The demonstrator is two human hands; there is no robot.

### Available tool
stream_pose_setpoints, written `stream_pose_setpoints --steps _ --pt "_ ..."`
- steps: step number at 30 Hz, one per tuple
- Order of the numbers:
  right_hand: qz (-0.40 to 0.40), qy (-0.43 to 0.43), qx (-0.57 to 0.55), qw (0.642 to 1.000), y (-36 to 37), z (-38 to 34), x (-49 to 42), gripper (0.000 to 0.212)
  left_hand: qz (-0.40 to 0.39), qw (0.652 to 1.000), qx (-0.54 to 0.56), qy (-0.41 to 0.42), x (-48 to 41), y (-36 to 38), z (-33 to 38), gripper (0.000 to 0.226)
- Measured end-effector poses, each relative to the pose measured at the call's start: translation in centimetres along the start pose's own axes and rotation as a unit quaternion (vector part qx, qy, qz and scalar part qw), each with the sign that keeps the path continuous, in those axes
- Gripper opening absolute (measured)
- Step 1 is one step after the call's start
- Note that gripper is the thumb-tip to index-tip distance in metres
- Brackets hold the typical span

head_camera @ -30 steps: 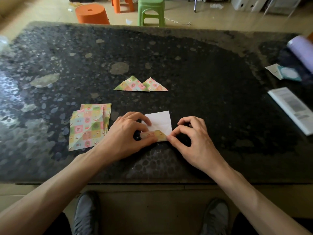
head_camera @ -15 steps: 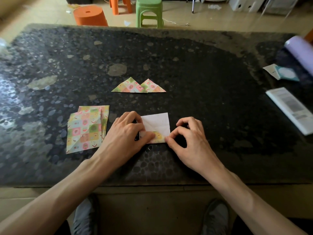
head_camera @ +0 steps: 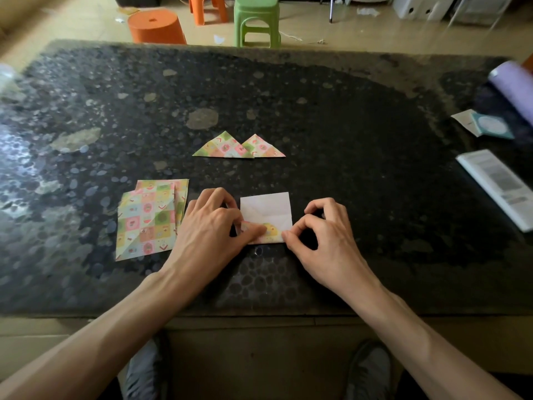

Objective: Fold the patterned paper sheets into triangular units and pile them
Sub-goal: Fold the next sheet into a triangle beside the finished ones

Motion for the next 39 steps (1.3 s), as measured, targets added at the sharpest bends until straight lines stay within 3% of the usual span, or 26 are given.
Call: stream_pose_setpoints --steps 24,39 --pt "-0.002 0.019 0.01 1.0 -0.25 -0.44 -0.13 0.023 -0.004 1.0 -0.013 -0.023 0.1 -0.08 0.04 0.051" --pt "-0.006 0.021 0.026 0.999 -0.21 -0.51 -0.17 0.022 0.046 0.998 -0.03 -0.018 0.87 0.1 0.44 0.047"
Point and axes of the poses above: each hand's wrist, its own x-axis away from the middle knuckle, its own y-axis out of the palm, z = x × y, the point moved 2 cm from there along -x, towards the middle knuckle, and after that the axes turned 2 degrees about y, right-handed, at the moved point
